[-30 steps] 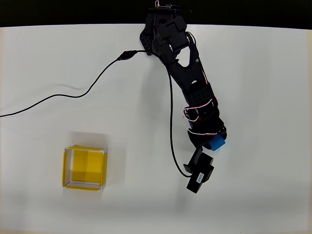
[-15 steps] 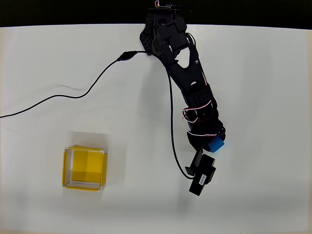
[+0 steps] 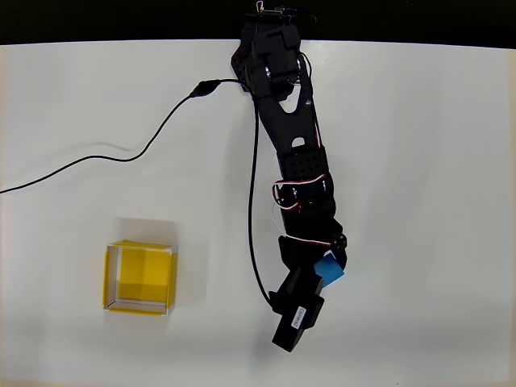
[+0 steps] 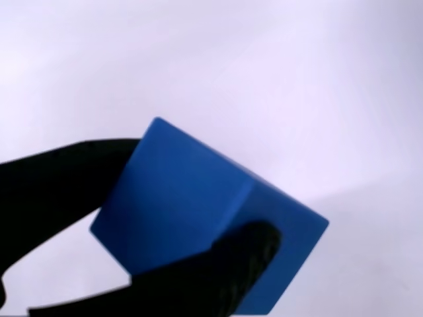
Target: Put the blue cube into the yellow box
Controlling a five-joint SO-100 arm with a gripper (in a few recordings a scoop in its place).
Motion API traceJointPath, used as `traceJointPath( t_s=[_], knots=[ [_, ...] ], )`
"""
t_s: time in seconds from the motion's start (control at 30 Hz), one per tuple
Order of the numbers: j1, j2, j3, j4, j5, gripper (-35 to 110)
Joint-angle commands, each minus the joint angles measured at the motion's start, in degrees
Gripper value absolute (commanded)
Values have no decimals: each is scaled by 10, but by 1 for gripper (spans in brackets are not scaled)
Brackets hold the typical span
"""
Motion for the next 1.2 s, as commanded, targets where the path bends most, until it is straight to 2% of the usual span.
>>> traceJointPath(
  t_s=[0.0,0.37,0.73,1.17],
  knots=[
    [78,91,-90,-24,-26,19],
    [280,75,-177,-9,-33,19],
    [433,41,-200,40,10,18],
    [477,-59,-259,30,40,18]
  ],
)
